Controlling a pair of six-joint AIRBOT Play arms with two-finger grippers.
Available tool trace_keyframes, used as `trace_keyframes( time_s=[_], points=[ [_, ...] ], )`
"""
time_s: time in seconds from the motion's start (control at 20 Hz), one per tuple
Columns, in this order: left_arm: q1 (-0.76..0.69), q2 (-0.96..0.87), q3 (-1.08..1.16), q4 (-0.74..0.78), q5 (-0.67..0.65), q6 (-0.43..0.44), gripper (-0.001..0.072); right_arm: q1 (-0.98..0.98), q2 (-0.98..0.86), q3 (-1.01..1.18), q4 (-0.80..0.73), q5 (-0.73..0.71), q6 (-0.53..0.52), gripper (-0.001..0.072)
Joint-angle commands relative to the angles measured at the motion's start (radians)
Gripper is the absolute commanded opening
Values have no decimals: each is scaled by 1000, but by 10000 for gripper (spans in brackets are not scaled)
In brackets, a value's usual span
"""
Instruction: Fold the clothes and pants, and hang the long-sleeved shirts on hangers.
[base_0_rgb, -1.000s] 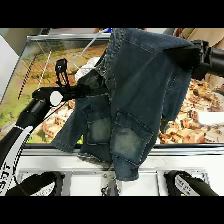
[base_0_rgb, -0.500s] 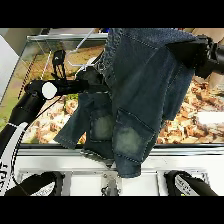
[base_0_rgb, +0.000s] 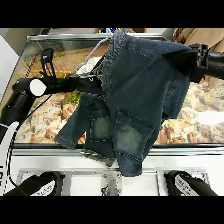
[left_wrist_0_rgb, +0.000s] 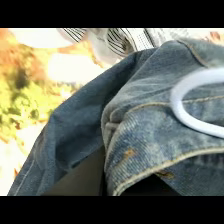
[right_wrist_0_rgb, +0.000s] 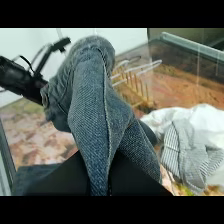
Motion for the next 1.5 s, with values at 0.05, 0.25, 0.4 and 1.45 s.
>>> trace_keyframes(
  time_s=[0.05, 0.25, 0.4, 1.45],
  points=[
    [53, 61, 2, 3, 26, 2, 20, 0, 0, 0, -90, -2, 5, 25],
    [53, 120, 2, 3, 47, 2, 19, 0, 1, 0, -88, 5, 2, 25],
    [16, 109, 1, 3, 24, 21, 20, 0, 1, 0, -18, 10, -4, 25],
    [51, 44, 1, 0, -13, 35, 20, 0, 1, 0, 218, 60, -93, 25]
  ],
)
